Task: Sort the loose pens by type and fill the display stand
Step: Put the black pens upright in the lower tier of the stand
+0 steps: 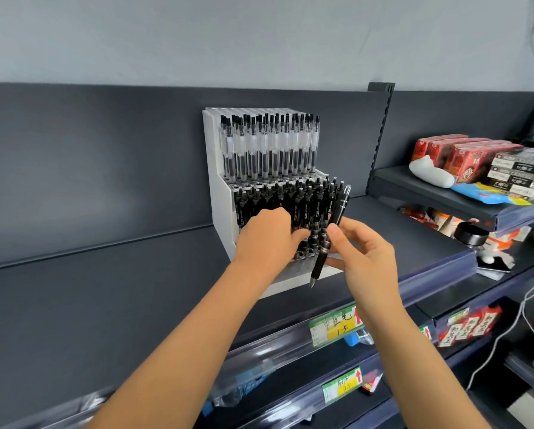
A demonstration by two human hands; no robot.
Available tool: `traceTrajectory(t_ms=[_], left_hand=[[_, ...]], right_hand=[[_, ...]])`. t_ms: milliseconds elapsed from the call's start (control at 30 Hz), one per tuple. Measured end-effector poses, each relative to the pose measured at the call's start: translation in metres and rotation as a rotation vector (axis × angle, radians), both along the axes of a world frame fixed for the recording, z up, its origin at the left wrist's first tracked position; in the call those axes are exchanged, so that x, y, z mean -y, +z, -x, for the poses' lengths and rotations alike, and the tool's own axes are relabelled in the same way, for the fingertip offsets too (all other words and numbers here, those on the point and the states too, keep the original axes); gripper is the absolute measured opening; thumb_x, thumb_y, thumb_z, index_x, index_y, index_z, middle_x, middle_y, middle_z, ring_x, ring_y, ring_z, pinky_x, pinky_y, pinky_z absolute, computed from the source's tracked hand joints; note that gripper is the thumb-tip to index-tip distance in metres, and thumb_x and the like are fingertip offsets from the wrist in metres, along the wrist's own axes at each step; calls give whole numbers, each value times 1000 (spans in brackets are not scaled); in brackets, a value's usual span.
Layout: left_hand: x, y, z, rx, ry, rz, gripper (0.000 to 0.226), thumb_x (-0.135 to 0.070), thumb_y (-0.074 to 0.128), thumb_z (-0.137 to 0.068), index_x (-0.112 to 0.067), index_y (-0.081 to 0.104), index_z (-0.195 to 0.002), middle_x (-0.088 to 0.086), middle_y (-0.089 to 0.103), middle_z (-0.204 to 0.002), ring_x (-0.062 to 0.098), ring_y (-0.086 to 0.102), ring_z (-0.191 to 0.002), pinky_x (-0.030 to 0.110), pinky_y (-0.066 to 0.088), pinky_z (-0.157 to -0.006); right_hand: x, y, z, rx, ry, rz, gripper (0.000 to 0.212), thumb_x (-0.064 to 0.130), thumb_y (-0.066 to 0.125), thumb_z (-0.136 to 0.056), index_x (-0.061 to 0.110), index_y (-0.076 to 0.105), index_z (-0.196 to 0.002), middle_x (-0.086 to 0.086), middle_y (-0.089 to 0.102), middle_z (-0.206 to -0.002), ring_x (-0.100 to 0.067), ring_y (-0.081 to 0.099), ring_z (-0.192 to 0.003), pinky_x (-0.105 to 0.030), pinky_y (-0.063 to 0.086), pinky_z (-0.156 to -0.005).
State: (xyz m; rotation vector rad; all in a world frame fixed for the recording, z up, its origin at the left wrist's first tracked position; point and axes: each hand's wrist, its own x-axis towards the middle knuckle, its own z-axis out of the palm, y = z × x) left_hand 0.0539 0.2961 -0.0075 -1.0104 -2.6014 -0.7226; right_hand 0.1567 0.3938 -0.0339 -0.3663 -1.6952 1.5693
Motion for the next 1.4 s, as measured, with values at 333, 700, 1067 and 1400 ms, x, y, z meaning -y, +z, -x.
traceTrajectory(t_ms=[333,700,1067,1400], left_hand=[[32,24,-11,291,-450,-417,23,-22,77,-80,-16,70,-101,0,73,-82,17,69,-72,32,59,-72],[22,-9,-2,187,-105,-602,16,-22,72,-85,-12,60,-82,2,69,-77,15,69,-69,38,58,-69],[17,-15,1,29,10,-337,21,-28,66,-91,-8,60,-87,1,67,-77,15,59,-68,32,50,-67],[10,-25,1,57,33,-203,30,-30,68,-88,-2,64,-81,11,70,-74,25,64,-71,42,53,-71]], right_hand=[[9,38,4,-16,277,97,19,18,53,-97,19,71,-103,-2,68,-90,-12,62,-77,-25,56,-64],[3,12,-3,120,99,-89,16,20,57,-95,15,71,-100,-7,69,-96,-11,62,-70,-30,59,-73],[-2,-4,-7,184,92,-72,16,23,58,-94,14,71,-97,-8,69,-91,-10,60,-69,-28,59,-72],[-2,-13,-9,314,-65,-426,13,29,58,-93,25,66,-102,13,65,-99,-2,58,-86,-17,46,-74]])
